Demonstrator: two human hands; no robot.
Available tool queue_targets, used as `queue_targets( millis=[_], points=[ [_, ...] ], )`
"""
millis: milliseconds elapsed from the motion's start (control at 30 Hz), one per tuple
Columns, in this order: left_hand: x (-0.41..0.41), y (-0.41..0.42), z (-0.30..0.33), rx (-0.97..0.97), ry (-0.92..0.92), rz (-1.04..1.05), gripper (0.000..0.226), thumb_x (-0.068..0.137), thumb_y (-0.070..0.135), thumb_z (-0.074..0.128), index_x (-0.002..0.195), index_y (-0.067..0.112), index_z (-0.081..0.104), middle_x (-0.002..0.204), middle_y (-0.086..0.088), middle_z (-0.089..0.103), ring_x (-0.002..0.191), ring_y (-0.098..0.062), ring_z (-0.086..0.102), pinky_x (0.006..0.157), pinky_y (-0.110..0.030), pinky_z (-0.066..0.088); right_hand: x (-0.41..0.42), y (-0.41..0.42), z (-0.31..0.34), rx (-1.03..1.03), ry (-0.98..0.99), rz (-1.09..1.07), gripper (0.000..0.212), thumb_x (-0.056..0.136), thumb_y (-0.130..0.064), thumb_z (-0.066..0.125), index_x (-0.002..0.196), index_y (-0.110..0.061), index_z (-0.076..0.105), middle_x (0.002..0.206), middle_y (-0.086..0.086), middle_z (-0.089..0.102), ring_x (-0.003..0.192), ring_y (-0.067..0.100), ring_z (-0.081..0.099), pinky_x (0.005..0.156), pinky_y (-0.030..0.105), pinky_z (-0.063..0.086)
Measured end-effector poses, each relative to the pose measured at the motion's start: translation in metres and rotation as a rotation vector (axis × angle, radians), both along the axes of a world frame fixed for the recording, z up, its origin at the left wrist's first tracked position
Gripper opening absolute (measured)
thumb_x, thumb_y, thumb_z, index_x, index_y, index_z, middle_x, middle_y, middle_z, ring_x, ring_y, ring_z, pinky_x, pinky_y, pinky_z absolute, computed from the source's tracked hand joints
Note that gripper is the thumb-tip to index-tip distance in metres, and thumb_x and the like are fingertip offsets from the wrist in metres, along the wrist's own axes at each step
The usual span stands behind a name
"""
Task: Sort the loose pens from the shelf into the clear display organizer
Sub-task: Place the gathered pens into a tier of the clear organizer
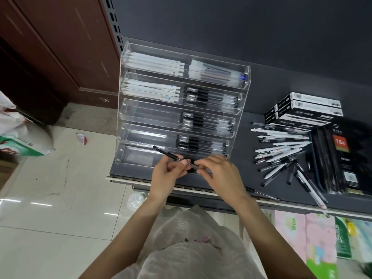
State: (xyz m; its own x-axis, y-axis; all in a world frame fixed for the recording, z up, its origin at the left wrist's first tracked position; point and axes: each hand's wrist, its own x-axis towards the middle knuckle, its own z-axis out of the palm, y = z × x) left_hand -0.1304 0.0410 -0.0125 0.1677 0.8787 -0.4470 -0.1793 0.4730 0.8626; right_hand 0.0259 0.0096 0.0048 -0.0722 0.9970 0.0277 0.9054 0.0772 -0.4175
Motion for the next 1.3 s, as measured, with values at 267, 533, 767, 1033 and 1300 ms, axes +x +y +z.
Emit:
queue_targets(
  millis=[267,533,767,1033,1300],
  points=[
    [-0.022,0.013,-0.015,0.320,0.597,0.004,0.035,0.089,0.016,0.063,0.120,0.019,0.046,0.104,0.010,0.058,0.092,-0.003,0.061,0.078,-0.017,0.050,0.009,0.005,-0.013,-0.005,-0.379,-0.059,0.027,0.054,-0.005,0.086,0.067,-0.020,0.069,0.063,-0.005,0.065,0.057,0.013,0.062,0.042,0.021,0.047],
    [-0.029,0.019,-0.034,0.520,0.914,-0.456,0.028,0.094,0.020,0.055,0.121,0.015,0.059,0.115,-0.004,0.063,0.088,-0.020,0.066,0.081,-0.035,0.053,0.002,0.009,-0.023,-0.180,-0.603,-0.104,0.039,0.026,0.000,0.087,0.048,-0.018,0.061,0.043,-0.006,0.051,0.031,0.011,0.046,0.037,0.014,0.017],
    [-0.032,0.024,-0.037,0.598,0.883,-0.467,0.025,0.094,0.011,0.055,0.116,0.013,0.065,0.114,-0.005,0.064,0.075,-0.015,0.065,0.078,-0.025,0.053,0.003,0.005,-0.021,-0.207,-0.607,-0.135,0.031,0.040,-0.009,0.088,0.062,-0.021,0.069,0.053,-0.006,0.060,0.036,0.012,0.053,0.036,0.015,0.025],
    [-0.034,0.025,-0.042,0.686,0.888,-0.503,0.015,0.091,0.012,0.061,0.101,0.014,0.072,0.103,-0.002,0.064,0.064,-0.009,0.061,0.071,-0.018,0.049,0.001,0.001,-0.031,-0.193,-0.635,-0.194,0.034,0.033,-0.013,0.094,0.053,-0.021,0.066,0.046,-0.007,0.056,0.031,0.011,0.050,0.036,0.012,0.025],
    [-0.035,0.033,-0.043,0.725,0.900,-0.517,0.011,0.087,0.010,0.066,0.095,0.014,0.073,0.097,0.000,0.064,0.060,-0.008,0.058,0.064,-0.016,0.047,-0.010,-0.002,-0.031,-0.327,-0.573,-0.259,0.023,0.086,-0.006,0.057,0.099,-0.022,0.069,0.092,-0.003,0.066,0.067,0.018,0.068,0.053,0.025,0.048]
  ],
)
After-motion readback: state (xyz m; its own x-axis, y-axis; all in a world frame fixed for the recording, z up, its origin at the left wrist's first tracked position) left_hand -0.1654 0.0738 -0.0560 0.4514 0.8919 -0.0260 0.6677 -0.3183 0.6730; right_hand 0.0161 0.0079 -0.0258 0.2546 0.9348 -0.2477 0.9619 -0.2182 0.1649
